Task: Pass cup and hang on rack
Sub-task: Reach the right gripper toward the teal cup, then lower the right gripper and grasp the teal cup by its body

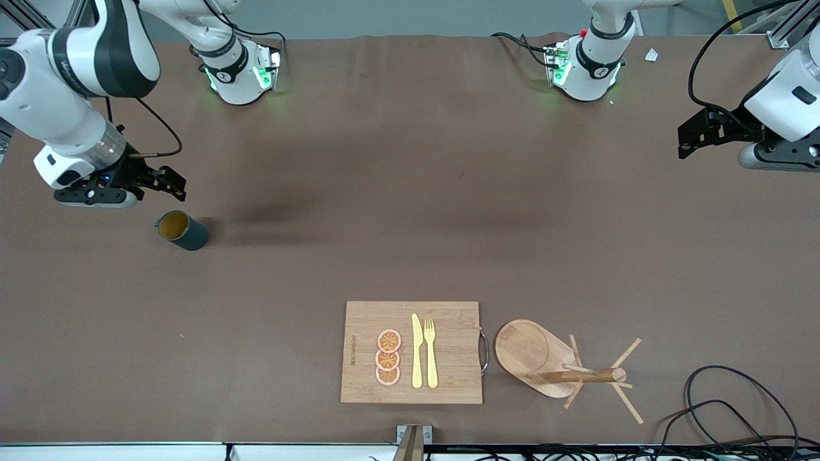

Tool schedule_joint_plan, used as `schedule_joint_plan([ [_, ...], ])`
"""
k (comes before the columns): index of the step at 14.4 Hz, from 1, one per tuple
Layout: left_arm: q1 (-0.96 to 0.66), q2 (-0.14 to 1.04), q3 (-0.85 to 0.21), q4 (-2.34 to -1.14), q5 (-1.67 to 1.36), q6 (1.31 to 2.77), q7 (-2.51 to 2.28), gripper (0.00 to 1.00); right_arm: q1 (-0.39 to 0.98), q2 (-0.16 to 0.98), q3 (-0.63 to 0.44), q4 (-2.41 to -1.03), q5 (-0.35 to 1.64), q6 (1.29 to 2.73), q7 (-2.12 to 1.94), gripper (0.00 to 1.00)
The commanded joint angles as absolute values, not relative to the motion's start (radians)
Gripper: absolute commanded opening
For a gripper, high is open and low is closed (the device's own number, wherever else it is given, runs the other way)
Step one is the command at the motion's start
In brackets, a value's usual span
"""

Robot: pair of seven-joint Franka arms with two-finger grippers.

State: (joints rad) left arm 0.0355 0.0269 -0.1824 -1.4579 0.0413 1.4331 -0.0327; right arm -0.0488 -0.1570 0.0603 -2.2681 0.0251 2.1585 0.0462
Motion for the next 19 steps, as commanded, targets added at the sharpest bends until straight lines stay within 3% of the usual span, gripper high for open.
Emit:
schedule_joint_plan([
  [1,-0.014,-0.003,-0.120,-1.491,0.032,1.439,-0.032,1.00,-0.084,-0.080,0.060,-2.290,0.038,2.244,0.040,0.97],
  [6,-0.017,-0.023,-0.100,-1.506,0.038,1.440,-0.034,1.00,-0.117,0.015,0.060,-2.350,0.038,2.405,0.040,0.98],
  [19,-0.017,-0.011,-0.110,-1.496,0.043,1.431,-0.028,1.00,-0.143,0.147,0.060,-2.372,0.038,2.479,0.041,0.98],
])
